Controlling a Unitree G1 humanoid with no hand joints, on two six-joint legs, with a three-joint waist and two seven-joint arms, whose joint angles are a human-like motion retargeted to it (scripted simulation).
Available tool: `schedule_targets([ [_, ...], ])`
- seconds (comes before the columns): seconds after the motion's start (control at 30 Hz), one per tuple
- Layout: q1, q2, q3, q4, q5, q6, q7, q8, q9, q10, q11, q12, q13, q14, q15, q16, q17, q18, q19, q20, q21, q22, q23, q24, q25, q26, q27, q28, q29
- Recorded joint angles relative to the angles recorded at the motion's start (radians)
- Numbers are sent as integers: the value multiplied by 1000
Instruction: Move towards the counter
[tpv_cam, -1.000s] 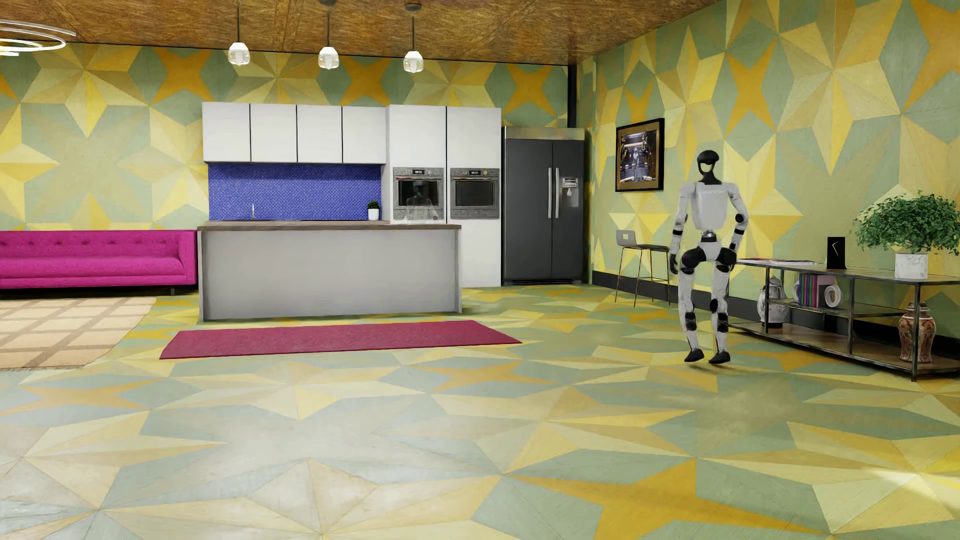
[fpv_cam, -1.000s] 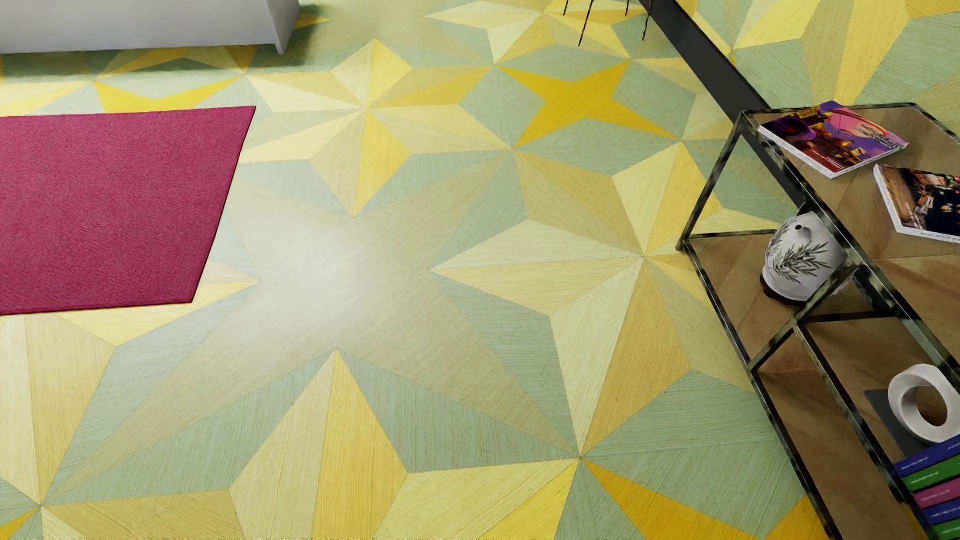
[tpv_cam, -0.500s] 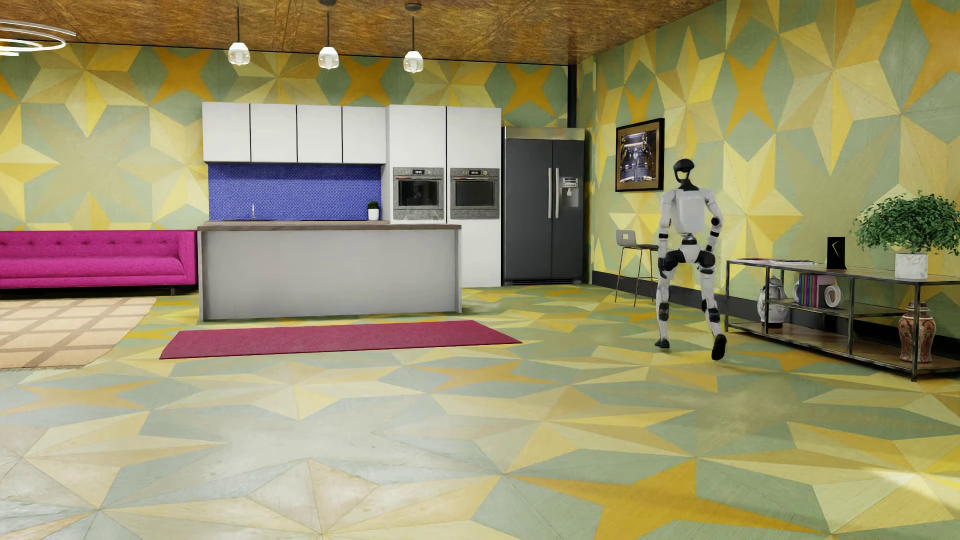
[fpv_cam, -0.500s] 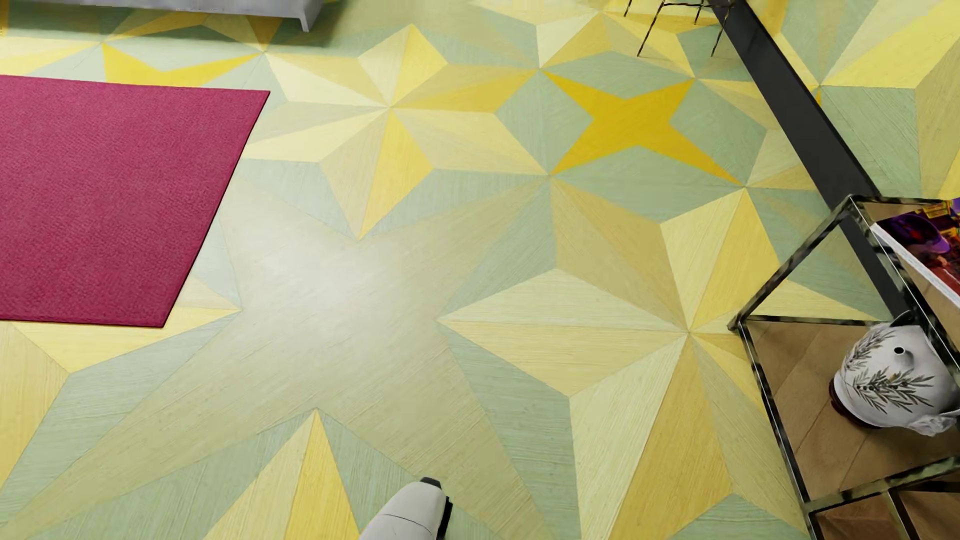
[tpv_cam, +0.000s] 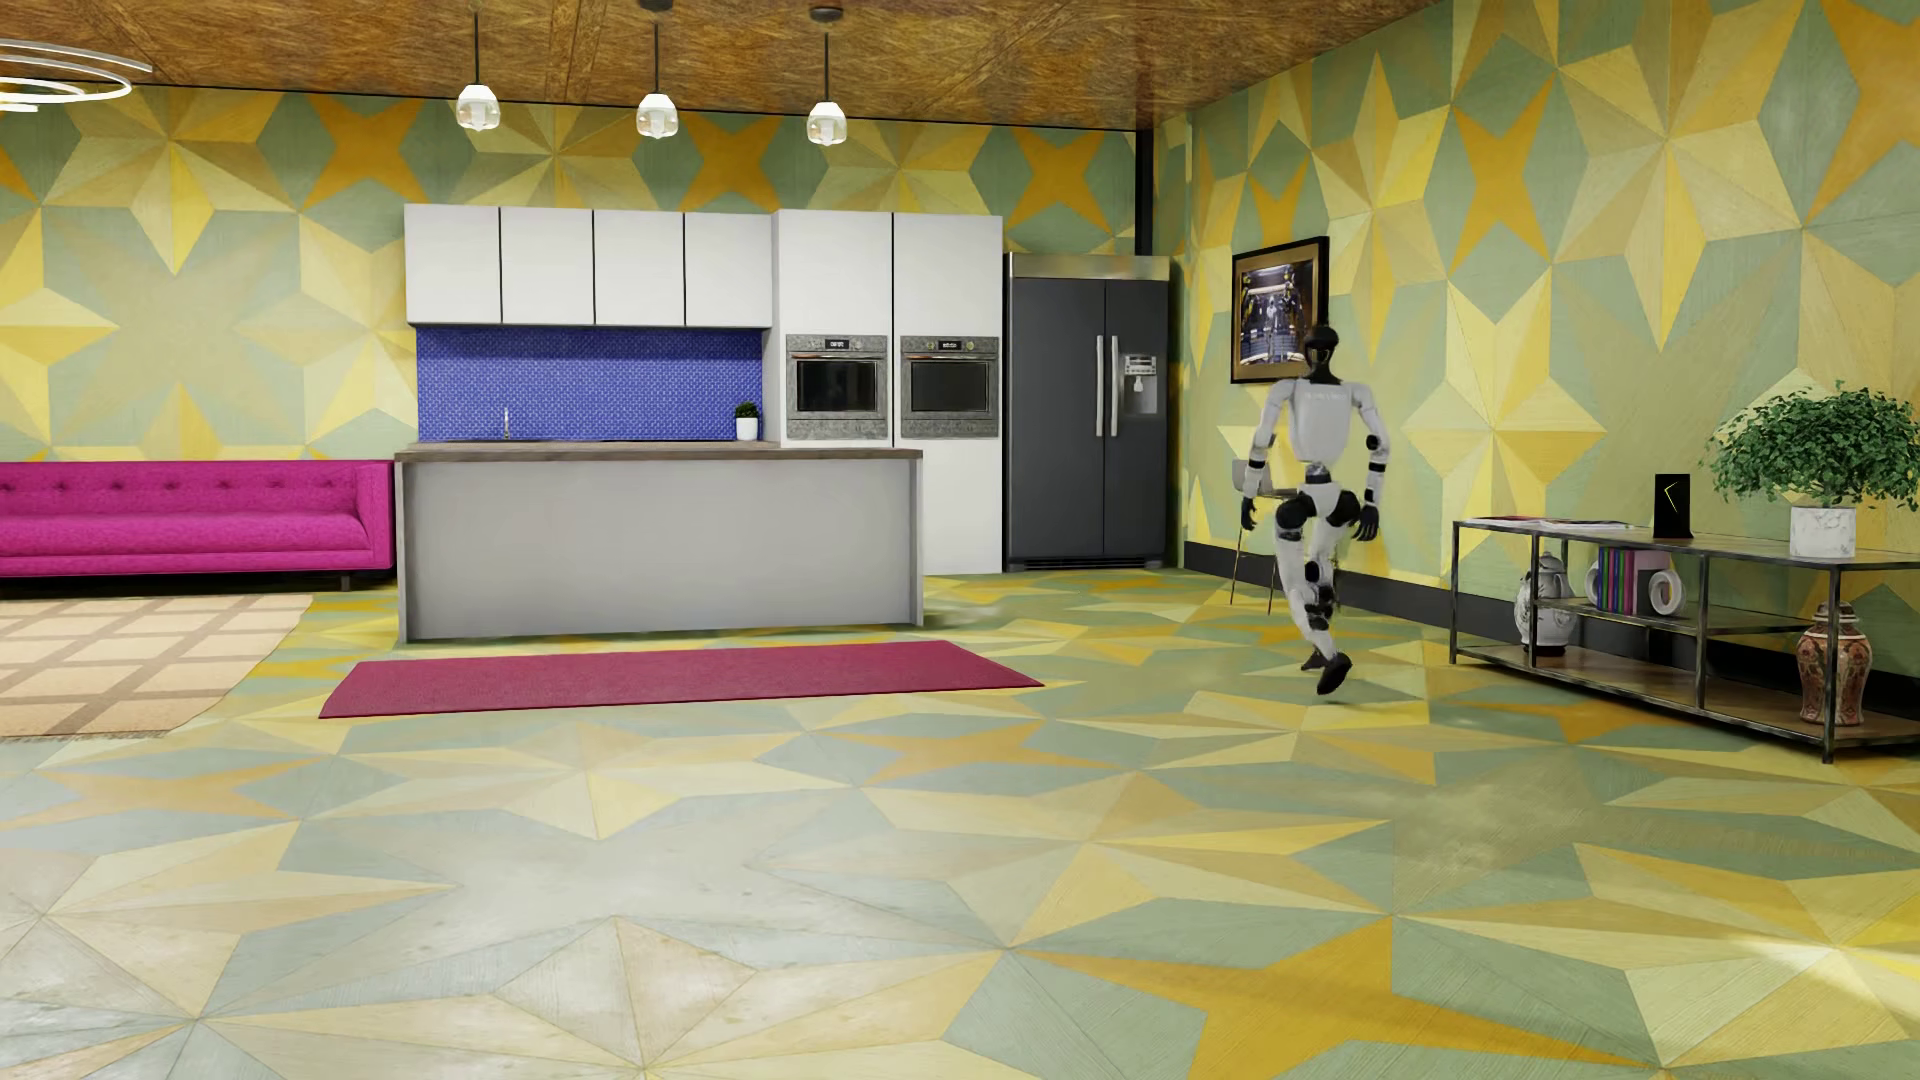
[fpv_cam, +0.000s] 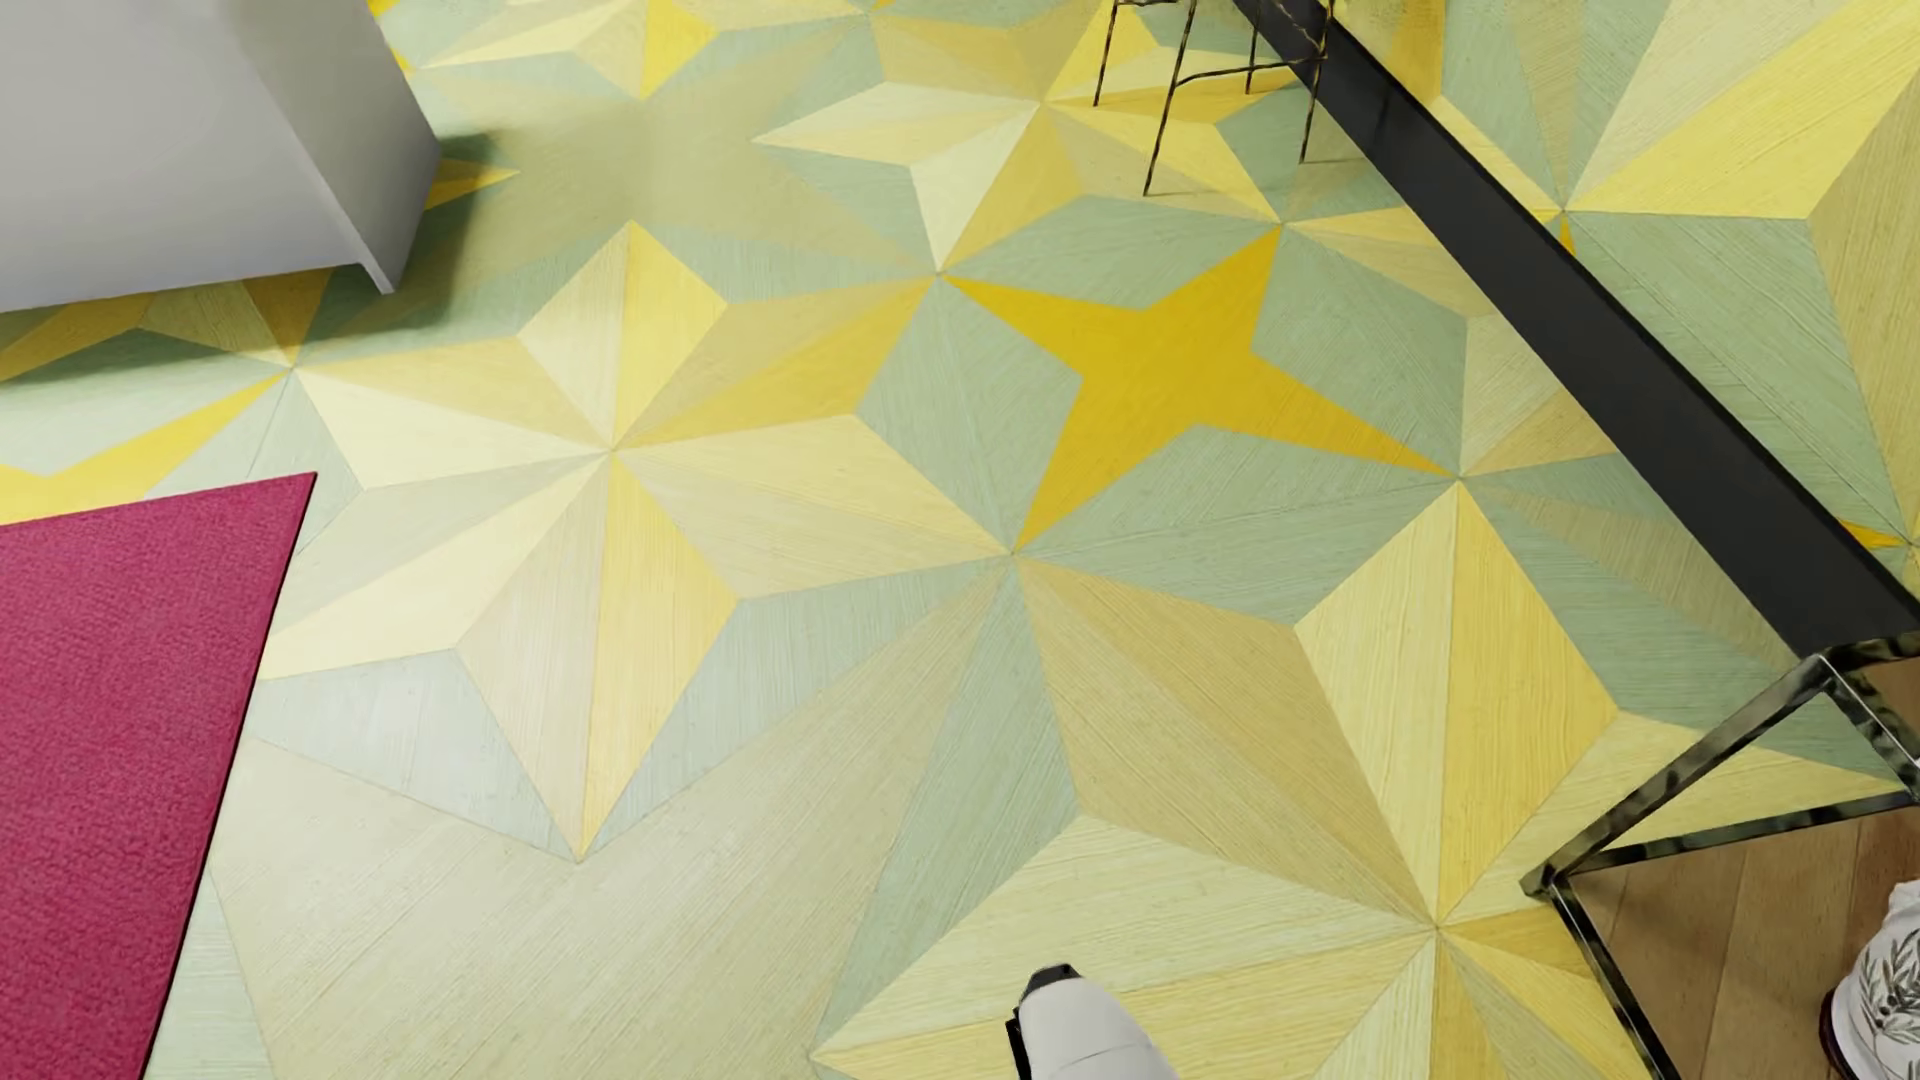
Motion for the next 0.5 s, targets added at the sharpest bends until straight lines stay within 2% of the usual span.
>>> schedule_targets([
  [0.03, -39, 17, 30, 25, 39, 20, 0, 0, -10, 138, 63, 16, -3, 154, 46, -13, 3, 0, 0, -2, 11, 38, 23, 0, 0, 0, 0, 0, 0],
  [0.07, -121, 61, 70, 36, 79, 21, 0, 0, -20, 323, 93, 35, -14, 268, 29, -13, 8, 0, 0, -21, 24, 67, 36, 0, 0, 0, 0, 0, 0],
  [0.1, -232, 123, 107, 57, 119, 24, 0, 0, -26, 515, 93, 55, -25, 267, -17, -13, 17, 0, 0, -33, -2, 75, 45, 0, 0, 0, 0, 0, 0],
  [0.13, -330, 220, 150, 64, 141, 22, 0, 0, -22, 649, 61, 75, -38, 160, -89, -15, 24, 0, 0, -33, -39, 77, 45, 0, 0, 0, 0, 0, 0],
  [0.17, -418, 337, 202, 46, 140, 0, 0, 0, -11, 694, 10, 85, -58, 48, -166, -14, 18, 0, 0, -48, -42, 92, 34, 0, 0, 0, 0, 0, 0],
  [0.2, -512, 434, 265, 32, 130, -27, 0, 0, -13, 670, -38, 98, -80, -11, -242, -13, 11, 0, 0, -52, -44, 103, 16, 0, 0, 0, 0, 0, 0],
  [0.27, -627, 650, 378, 16, 88, -69, 0, 0, 4, 443, -145, 124, -103, -21, -395, -3, -24, 0, 0, -46, -51, 114, -100, 0, 0, 0, 0, 0, 0],
  [0.37, -752, 859, 467, 49, 56, -77, 0, 0, -17, -47, -221, 152, -173, 71, -608, -3, -57, 0, 0, -27, -111, 118, -196, 0, 0, 0, 0, 0, 0],
  [0.4, -780, 902, 482, 62, 47, -75, 0, 0, -32, -262, -222, 157, -194, 197, -632, -4, -63, 0, 0, -33, -121, 129, -215, 0, 0, 0, 0, 0, 0],
  [0.43, -801, 947, 505, 79, 27, -77, 0, 0, -38, -329, -212, 162, -210, 253, -623, -3, -62, 0, 0, -35, -133, 142, -217, 0, 0, 0, 0, 0, 0],
  [0.47, -825, 989, 529, 81, -10, -84, 0, 0, -35, -100, -184, 167, -207, 94, -575, -6, -56, 0, 0, -36, -163, 156, -225, 0, 0, 0, 0, 0, 0],
  [0.5, -850, 1009, 543, 70, -46, -93, 0, 0, -45, 10, -124, 172, -187, 60, -480, -12, -45, 0, 0, -43, -183, 181, -223, 0, 0, 0, 0, 0, 0],
])
